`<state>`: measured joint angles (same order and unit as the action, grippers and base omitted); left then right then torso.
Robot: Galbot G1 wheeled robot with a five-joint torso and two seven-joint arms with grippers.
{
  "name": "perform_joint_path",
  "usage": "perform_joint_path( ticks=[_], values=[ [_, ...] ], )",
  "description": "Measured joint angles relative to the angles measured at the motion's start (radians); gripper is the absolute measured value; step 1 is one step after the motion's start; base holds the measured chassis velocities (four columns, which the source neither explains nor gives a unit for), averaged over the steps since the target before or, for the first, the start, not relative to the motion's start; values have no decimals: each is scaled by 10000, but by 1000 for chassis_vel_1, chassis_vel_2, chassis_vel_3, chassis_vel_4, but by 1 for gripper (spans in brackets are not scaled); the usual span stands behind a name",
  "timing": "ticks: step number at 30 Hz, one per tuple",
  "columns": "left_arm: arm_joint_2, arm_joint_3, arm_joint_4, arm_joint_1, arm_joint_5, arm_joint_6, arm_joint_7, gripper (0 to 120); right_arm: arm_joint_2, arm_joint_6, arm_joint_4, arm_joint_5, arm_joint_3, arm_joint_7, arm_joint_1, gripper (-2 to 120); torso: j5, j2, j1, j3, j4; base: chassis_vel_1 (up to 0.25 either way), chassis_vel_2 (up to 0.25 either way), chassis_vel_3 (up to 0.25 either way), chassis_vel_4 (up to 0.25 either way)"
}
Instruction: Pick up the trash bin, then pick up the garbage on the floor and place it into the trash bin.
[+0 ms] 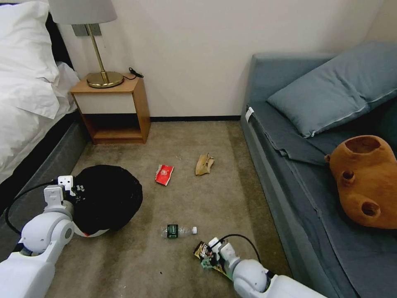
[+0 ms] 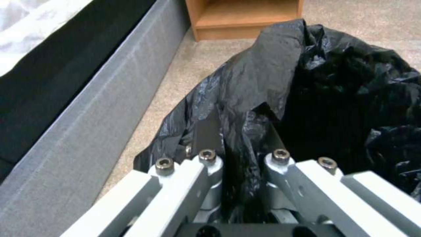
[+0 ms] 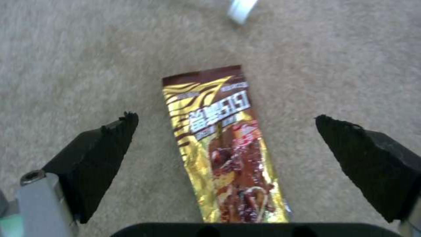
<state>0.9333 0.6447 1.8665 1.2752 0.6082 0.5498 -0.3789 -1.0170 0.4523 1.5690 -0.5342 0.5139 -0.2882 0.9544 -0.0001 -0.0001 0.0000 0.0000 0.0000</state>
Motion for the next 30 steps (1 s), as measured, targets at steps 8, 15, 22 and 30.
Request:
perform_joint_path(
  ticks=[8,15,22,30],
  values=[
    [181,-54,95,191,-238,-63,79,6,-287,-279,-776,227,462,352,-338,100,0,0,0,0,0,0,0,0,0],
    [113,97,252,385,-240,-87,97,6,-493,-447,-1212,455,645,516,-440,100,0,0,0,0,0,0,0,0,0],
    [81,192,255,465,-239,-162,158,6,-825,-616,-1581,594,717,528,-502,100,0,0,0,0,1,0,0,0,0],
    [22,174,123,356,-236,-255,228,6,-1322,-939,-2279,805,722,533,-703,100,-2,0,0,0,1,0,0,0,0]
  ],
)
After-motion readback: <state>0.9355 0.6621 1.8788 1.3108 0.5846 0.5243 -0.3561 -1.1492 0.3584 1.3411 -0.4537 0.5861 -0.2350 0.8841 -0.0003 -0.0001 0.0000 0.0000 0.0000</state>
